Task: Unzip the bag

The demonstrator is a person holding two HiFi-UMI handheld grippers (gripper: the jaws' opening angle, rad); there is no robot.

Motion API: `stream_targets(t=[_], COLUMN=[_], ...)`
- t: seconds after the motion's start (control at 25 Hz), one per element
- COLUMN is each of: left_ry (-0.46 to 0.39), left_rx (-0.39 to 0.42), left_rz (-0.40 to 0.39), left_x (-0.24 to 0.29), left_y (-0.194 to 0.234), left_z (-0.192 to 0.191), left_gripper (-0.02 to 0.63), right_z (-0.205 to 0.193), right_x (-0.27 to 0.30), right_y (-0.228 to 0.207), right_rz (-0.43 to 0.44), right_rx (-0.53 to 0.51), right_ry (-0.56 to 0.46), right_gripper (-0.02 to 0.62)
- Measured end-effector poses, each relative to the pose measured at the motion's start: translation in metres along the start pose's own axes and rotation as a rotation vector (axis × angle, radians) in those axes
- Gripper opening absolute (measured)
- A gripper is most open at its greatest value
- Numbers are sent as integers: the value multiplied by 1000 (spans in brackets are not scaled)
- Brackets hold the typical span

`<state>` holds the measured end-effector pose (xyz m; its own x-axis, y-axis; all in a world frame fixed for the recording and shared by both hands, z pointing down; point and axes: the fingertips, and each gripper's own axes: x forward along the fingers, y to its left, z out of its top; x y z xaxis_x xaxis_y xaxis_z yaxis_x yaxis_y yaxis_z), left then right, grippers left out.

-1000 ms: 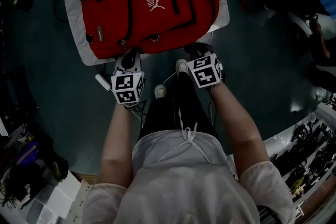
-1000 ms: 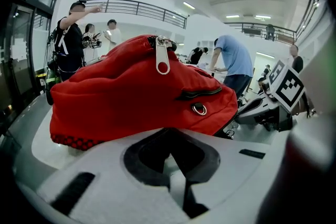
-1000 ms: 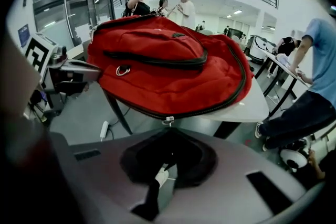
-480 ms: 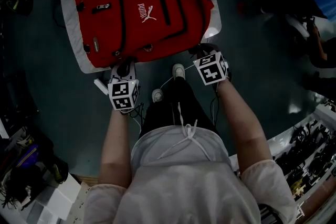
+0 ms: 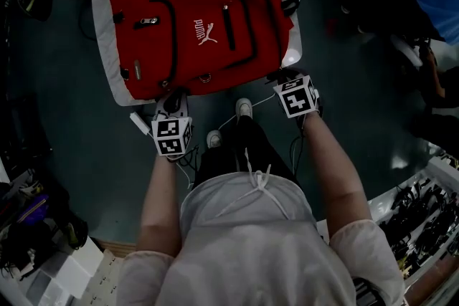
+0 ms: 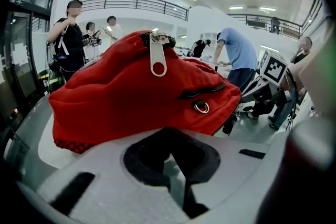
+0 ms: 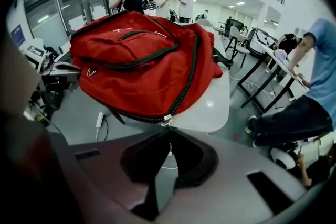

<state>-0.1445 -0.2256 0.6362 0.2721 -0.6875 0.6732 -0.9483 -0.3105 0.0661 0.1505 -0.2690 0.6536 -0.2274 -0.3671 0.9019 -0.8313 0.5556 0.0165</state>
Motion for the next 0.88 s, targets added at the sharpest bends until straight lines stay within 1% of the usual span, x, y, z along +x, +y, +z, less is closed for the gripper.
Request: stream_targets(t=[0.08, 0.16, 0.28, 0.32, 0.4, 0.44, 0.52, 0.64, 0.76, 0.88], left_ry=[-2, -24, -57, -52, -29, -21, -36, -100, -167, -249], left_rx=[-4, -10, -50, -72, -114, -130, -154, -158, -147, -135], left_rz=[6, 23, 48, 46, 35, 32, 32, 7, -39, -77], left_x=[0, 1, 1, 1, -1, -3, -11, -31, -50, -68], left_y=[0, 0, 0, 1, 2, 2, 0, -13, -31, -44], left_z=[1, 2, 1, 0, 0, 1, 9, 28, 54, 92], left_gripper=[20, 20, 20, 20, 20, 20, 21, 21, 21, 21], right_z=[-1, -1, -1, -1, -2, -2, 2, 20, 50, 85], right_x=[0, 0, 0, -2, -9, -14, -26, -48, -72, -100], right_y=[2, 3, 2, 2, 4, 6, 13, 30, 41, 51], right_rz=[20, 27, -20, -43, -84, -98, -105, -86, -83, -75], right_rx=[50, 92, 86, 75, 75, 80, 106, 158, 168, 178], right_ry=[0, -2, -13, -17, -24, -34, -70, -158, -269, -377], right_gripper=[31, 31, 33, 52, 140, 146, 144, 120, 67, 44])
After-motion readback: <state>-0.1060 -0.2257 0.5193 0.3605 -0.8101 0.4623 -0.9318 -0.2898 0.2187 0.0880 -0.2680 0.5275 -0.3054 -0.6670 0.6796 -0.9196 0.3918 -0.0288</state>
